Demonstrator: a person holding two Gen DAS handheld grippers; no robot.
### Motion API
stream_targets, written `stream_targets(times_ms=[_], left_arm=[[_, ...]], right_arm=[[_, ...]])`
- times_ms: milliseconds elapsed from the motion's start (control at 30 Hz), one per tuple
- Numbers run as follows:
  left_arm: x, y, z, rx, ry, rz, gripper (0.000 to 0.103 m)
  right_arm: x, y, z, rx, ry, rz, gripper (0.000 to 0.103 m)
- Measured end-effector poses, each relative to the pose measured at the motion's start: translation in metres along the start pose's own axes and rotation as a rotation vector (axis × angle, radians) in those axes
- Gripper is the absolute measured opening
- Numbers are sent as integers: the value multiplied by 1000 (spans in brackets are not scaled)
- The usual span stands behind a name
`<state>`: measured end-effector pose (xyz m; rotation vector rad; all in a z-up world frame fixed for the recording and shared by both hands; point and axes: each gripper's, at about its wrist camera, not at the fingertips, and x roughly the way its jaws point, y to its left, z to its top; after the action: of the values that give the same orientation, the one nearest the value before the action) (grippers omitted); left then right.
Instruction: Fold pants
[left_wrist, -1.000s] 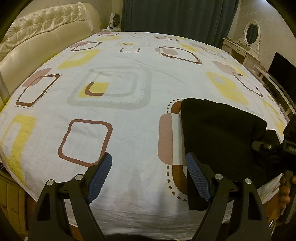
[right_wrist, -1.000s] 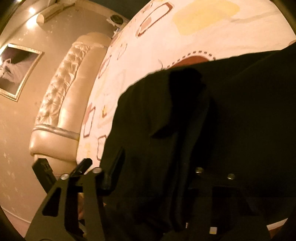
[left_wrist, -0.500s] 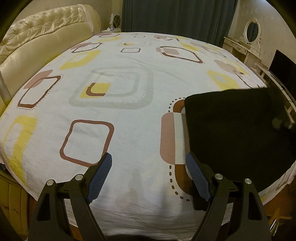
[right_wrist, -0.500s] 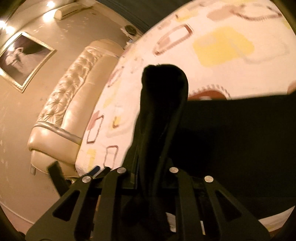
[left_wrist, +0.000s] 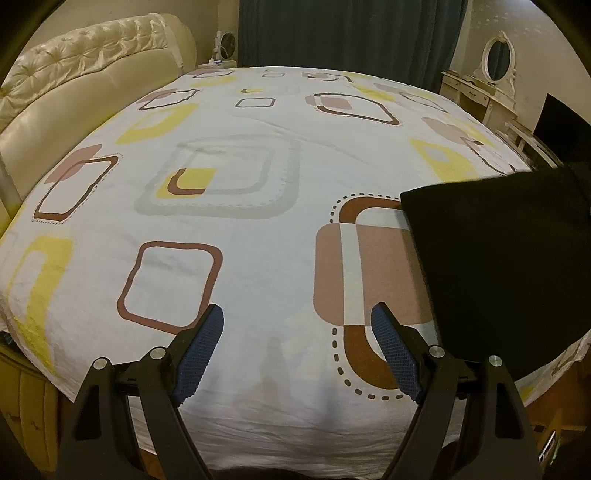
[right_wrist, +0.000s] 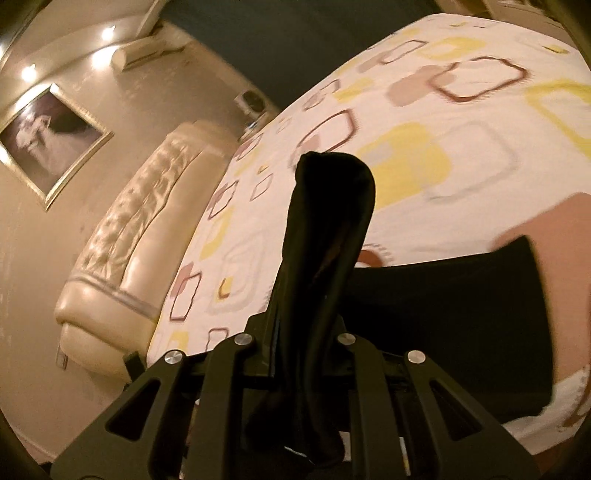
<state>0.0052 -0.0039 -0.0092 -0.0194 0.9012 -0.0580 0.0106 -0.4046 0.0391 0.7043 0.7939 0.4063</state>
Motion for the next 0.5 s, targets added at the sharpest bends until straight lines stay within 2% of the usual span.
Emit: stream_targets(times_ms=[200, 500], left_arm=[[0, -6, -2, 8, 7, -18, 81], [-1, -13, -5, 20, 10, -49, 81]], right_arm=[[-13, -58, -5, 97, -11, -46, 12], [-13, -123, -16, 190, 3, -142, 12]])
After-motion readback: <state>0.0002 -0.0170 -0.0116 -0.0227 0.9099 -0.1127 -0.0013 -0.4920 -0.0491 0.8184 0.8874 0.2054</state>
